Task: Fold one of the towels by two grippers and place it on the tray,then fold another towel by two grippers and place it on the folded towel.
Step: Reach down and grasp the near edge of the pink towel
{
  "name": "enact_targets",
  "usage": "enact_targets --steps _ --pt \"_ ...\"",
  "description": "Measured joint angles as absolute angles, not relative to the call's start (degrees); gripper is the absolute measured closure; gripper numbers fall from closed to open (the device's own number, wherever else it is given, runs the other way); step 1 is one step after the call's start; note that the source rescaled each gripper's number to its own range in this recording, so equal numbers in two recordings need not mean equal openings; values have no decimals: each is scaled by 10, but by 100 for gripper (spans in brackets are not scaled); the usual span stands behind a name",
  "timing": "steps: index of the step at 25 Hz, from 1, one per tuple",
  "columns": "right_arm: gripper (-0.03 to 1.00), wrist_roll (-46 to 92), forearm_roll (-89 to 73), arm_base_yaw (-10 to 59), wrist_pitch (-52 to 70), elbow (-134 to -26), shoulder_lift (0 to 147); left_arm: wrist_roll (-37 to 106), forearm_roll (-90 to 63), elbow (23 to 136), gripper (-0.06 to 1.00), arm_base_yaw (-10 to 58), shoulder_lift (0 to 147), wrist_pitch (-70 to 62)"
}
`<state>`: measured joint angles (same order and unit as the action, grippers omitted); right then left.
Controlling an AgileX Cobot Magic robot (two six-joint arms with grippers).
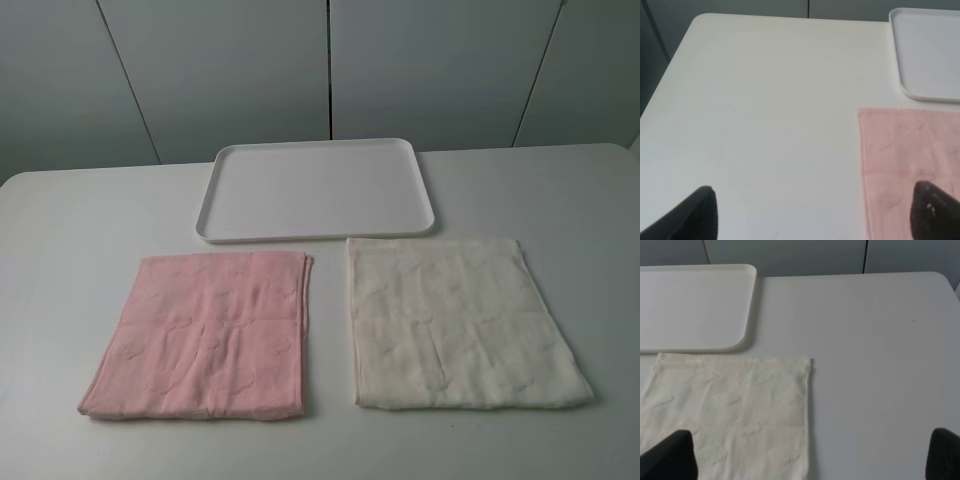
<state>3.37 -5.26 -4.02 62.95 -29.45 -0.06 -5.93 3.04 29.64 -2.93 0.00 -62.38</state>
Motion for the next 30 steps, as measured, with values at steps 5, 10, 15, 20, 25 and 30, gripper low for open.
enact_targets --steps 5,10,15,20,25,30 --pt "-2 34 -53 -40 629 -295 -1 -59 30 296 -6 -29 0 -624" --pt "-2 34 -53 -40 629 -295 -1 -59 30 296 -6 -29 0 -624" --pt "-2 34 -53 -40 629 -295 -1 -59 30 296 -6 -29 0 -624" --pt "-2 34 -53 -40 629 -295 -1 -59 30 296 -6 -29 0 -624" --pt "-2 34 -53 -40 629 -295 -1 -59 30 296 -6 -29 0 -624" --pt "-2 34 -53 -40 629 -295 -1 -59 30 296 -6 -29 0 -624"
